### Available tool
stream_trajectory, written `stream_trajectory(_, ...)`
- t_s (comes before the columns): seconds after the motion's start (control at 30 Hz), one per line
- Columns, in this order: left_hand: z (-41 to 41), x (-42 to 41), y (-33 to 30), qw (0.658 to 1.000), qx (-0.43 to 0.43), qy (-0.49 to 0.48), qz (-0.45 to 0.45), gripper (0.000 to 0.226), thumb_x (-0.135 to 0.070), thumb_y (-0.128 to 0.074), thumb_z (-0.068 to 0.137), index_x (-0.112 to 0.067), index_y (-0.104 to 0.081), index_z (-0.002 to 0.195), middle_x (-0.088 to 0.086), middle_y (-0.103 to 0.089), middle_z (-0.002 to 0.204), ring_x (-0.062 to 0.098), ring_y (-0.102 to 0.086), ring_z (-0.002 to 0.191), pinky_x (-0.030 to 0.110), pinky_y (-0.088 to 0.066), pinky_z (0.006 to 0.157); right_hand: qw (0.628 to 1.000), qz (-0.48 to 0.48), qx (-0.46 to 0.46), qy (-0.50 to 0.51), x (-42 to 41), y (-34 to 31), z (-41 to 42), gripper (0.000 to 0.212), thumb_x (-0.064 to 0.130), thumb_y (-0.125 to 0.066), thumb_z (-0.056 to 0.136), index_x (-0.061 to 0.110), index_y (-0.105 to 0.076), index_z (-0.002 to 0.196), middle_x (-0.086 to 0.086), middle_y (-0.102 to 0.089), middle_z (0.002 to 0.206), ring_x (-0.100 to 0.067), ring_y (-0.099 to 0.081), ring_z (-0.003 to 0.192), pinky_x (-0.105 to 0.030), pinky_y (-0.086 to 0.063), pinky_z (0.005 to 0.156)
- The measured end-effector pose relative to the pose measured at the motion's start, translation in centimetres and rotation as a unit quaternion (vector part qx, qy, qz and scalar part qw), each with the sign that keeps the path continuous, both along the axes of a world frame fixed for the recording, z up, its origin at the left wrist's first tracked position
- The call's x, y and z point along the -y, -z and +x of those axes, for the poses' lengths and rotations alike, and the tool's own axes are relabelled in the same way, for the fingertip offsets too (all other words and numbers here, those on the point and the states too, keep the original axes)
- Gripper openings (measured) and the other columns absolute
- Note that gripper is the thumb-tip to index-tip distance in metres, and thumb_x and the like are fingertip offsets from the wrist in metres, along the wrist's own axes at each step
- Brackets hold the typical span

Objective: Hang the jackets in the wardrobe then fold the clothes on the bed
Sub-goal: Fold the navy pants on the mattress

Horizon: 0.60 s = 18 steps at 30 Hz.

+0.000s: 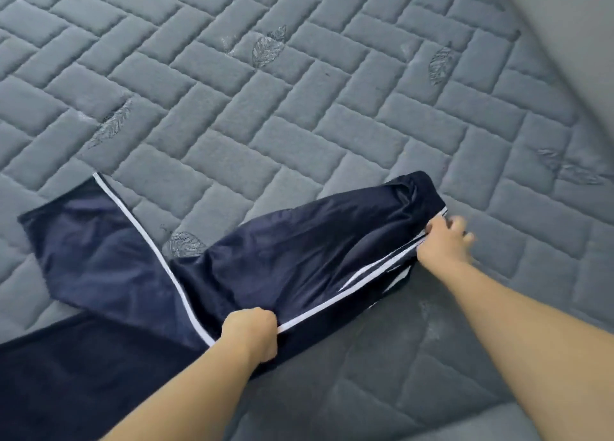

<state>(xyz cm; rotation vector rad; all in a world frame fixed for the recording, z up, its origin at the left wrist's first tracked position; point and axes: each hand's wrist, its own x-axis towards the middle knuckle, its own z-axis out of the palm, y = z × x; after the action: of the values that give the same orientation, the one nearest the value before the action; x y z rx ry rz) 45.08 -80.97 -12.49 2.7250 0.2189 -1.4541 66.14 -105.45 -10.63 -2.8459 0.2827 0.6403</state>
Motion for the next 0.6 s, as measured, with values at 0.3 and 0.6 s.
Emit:
stream_trajectory(0.3, -3.9, -2.0, -0.6, 0.992, 0.085, 0.089, -0.019, 0.032, -0.043, -0.046, 0.083, -0.021, -0.052, 0.105, 0.002, -0.064, 0.113, 0.028, -0.061, 0.106, 0.037, -0.036, 0.080, 0.819, 0.275, 0.014, 0.504, -9.6, 1.9, -12.7, 0.071, 0.032, -0.065, 0.077, 0.017, -0.036, 0.140, -0.009, -0.042, 0.141, -0.036, -0.047, 0.121, -0.048, -0.039, 0.105)
stream_trajectory(0.6, -11.4, -16.9, -5.0, 0.929, 0.085, 0.225, 0.282, 0.029, -0.019, -0.038, 0.094, -0.020, -0.058, 0.115, 0.004, -0.059, 0.110, 0.026, -0.052, 0.102, 0.041, -0.033, 0.095, 0.674, 0.382, -0.281, 0.566, -23.7, -0.4, -26.6, 0.055, 0.039, -0.060, 0.088, 0.005, -0.053, 0.131, -0.011, -0.054, 0.133, -0.033, -0.053, 0.110, -0.037, -0.041, 0.087)
